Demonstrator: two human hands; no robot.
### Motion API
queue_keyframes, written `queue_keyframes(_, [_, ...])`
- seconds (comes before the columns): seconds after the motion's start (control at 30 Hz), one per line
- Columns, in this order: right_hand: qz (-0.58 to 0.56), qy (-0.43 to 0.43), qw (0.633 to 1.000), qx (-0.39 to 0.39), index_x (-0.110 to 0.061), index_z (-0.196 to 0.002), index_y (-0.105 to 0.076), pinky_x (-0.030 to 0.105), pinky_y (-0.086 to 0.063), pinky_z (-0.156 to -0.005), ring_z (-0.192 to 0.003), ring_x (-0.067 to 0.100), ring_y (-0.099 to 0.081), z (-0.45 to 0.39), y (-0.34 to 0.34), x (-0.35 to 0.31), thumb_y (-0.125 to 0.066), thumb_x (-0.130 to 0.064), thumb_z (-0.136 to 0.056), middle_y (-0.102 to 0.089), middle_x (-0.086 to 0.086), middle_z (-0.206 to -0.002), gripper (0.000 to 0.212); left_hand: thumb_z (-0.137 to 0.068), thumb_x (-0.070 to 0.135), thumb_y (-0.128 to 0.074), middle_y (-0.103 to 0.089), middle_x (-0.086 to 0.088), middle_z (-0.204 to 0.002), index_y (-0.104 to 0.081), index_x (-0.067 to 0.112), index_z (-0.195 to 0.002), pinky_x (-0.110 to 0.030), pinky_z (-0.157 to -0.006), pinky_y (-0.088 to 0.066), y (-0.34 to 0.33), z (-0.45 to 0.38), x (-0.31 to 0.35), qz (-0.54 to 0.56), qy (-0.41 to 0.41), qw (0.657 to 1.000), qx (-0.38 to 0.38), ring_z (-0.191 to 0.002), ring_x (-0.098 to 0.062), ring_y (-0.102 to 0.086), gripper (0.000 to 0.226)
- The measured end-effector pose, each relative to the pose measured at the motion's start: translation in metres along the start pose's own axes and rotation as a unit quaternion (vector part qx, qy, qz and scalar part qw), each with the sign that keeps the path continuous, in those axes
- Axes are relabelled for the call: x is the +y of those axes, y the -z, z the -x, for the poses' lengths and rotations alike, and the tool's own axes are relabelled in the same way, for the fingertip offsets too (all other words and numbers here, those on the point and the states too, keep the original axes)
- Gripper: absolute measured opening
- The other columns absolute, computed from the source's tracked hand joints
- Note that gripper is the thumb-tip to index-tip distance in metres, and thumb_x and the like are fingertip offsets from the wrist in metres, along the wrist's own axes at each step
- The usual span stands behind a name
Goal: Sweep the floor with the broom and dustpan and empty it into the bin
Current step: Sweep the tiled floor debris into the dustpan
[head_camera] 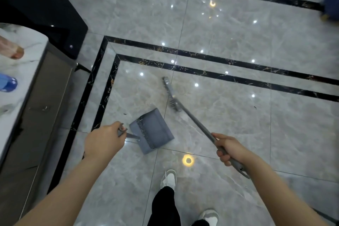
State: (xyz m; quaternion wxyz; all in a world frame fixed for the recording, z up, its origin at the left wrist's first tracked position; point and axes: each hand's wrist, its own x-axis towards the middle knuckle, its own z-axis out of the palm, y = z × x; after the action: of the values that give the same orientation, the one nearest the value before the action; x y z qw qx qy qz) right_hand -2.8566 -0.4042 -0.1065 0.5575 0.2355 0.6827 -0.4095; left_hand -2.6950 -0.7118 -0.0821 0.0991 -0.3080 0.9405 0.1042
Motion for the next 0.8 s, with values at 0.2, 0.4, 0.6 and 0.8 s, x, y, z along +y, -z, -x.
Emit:
queue_keyframes(0.2, [-0.011, -0.055, 0.998, -0.036, -0.021, -0.142, -0.036, 0.009, -0.024, -0.030, -0.026, 0.005, -0.026, -0.015, -0.035, 0.002, -0.031, -0.006, -0.098, -0.037, 0.004, -0.052, 0.047, -0.069, 0.018, -0.077, -0.052, -0.010, -0.038, -0.063, 0.011, -0.063, -0.010, -0.043, -0.015, -0.003, 0.000, -0.004, -0.014, -0.014, 1.000, -0.001, -0.030, -0.022, -0.034, 0.016])
queue_keyframes(0.4, [-0.058, -0.073, 0.992, -0.087, -0.021, -0.140, -0.037, 0.009, -0.023, -0.026, -0.025, 0.004, -0.027, -0.009, -0.037, -0.004, -0.031, -0.010, -0.099, -0.041, 0.001, -0.043, 0.043, -0.077, 0.025, -0.068, -0.058, -0.012, -0.046, -0.064, 0.011, -0.069, -0.019, -0.042, -0.023, 0.000, -0.002, -0.011, -0.010, -0.010, 1.000, 0.008, -0.040, -0.033, -0.055, 0.017])
queue_keyframes(0.6, [-0.019, -0.023, 0.999, -0.020, -0.022, -0.143, -0.034, 0.010, -0.023, -0.028, -0.025, 0.005, -0.026, -0.006, -0.039, -0.043, -0.029, -0.009, -0.099, -0.032, 0.005, -0.061, 0.047, -0.084, 0.028, -0.062, -0.064, -0.012, -0.058, -0.067, 0.012, -0.082, -0.022, -0.042, -0.024, 0.003, 0.016, -0.029, 0.045, 0.032, 0.998, -0.003, -0.046, -0.024, -0.043, 0.017])
queue_keyframes(0.8, [0.047, 0.025, 0.999, 0.008, -0.020, -0.145, -0.033, 0.012, -0.026, -0.030, -0.025, 0.007, -0.029, -0.015, -0.096, -0.065, -0.029, -0.005, -0.098, -0.032, 0.004, -0.064, 0.050, -0.090, 0.032, -0.049, -0.062, -0.010, -0.066, -0.067, 0.015, -0.091, -0.028, -0.051, -0.039, 0.019, 0.046, -0.084, 0.129, 0.219, 0.967, 0.011, -0.059, -0.030, -0.054, 0.024])
